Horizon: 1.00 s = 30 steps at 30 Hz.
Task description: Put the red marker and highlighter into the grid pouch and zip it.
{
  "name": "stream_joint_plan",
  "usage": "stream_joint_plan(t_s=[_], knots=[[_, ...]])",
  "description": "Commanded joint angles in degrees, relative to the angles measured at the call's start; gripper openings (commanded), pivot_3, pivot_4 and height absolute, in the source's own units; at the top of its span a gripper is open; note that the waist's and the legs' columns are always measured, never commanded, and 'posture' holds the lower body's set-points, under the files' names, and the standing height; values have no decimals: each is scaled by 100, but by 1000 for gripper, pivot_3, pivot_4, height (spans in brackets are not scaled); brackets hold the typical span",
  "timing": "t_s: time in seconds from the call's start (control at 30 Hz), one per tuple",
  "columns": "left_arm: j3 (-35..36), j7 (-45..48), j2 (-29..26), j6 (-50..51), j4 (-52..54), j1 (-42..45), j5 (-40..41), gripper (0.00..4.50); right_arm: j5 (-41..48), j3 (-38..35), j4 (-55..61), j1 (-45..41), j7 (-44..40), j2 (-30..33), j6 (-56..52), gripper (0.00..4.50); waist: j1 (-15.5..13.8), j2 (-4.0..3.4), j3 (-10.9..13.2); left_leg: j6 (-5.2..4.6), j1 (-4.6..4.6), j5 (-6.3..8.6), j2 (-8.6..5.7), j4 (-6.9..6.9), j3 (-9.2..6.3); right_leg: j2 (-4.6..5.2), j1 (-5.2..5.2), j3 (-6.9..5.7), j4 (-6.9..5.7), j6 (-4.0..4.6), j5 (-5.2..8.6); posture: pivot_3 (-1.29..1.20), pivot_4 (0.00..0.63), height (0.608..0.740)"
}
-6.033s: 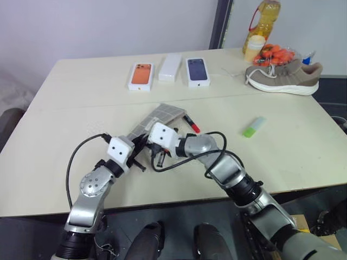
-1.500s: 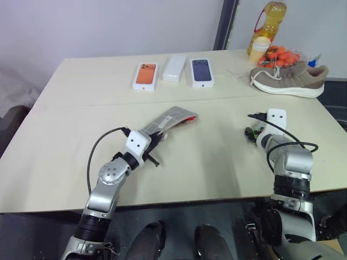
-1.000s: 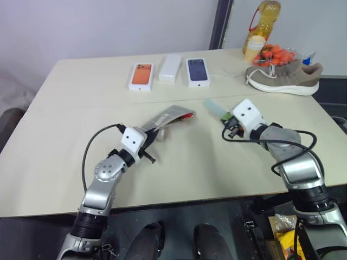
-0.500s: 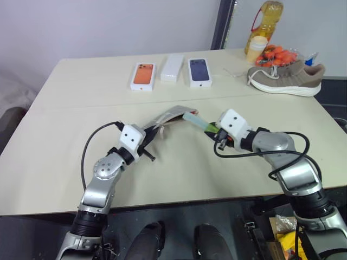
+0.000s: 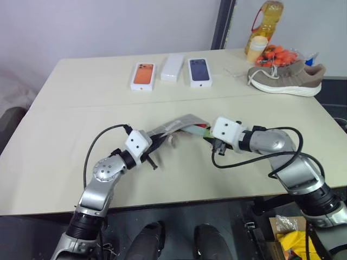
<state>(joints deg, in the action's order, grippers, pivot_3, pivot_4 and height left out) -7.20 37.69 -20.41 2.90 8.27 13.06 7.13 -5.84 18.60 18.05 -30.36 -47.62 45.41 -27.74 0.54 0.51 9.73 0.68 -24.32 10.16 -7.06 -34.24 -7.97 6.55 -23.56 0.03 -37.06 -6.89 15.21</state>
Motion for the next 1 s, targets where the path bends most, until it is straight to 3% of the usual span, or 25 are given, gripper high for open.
stream_joint_plan(t_s=[0.03,0.23,0.37,0.47,0.73,0.87,1.0], knots=[[-68,275,-131,-90,404,4,165,0,-462,289,211,-309,-255,161,614,912,7,1,0,0,0,0,0,0,0,0,0,0,0,0,0,0,150,740],[-108,484,-296,-49,479,-16,219,0,-889,494,-2,-599,-445,-8,939,912,5,1,1,0,0,0,1,1,0,1,-1,1,0,0,0,0,150,740],[-14,397,-255,33,530,-35,258,0,-973,406,-29,-602,-521,-57,927,2882,-4,1,1,0,-1,0,1,0,0,1,-1,0,0,0,0,0,150,740],[128,216,-144,246,549,-25,389,0,-694,-59,90,-549,-405,-150,755,4428,-2,2,1,0,-1,0,0,0,0,2,-1,1,0,0,0,0,150,740],[385,-312,421,1132,226,585,917,0,1938,-2189,900,-319,-697,-781,-1320,4428,-78,6,3,-1,-2,0,-1,-3,-7,0,3,-2,0,0,0,0,150,740],[386,-358,670,1572,53,901,1187,0,2351,-2197,1047,116,-365,-978,-1882,4428,-122,10,1,-6,-1,4,-1,-5,-5,0,5,-3,2,-1,0,0,150,740],[348,-363,917,1899,-176,1234,1366,0,2386,-1843,963,411,491,-1722,-2356,4428,-104,10,1,-6,-2,3,0,-8,-4,1,1,-2,-3,0,-1,0,150,740]])
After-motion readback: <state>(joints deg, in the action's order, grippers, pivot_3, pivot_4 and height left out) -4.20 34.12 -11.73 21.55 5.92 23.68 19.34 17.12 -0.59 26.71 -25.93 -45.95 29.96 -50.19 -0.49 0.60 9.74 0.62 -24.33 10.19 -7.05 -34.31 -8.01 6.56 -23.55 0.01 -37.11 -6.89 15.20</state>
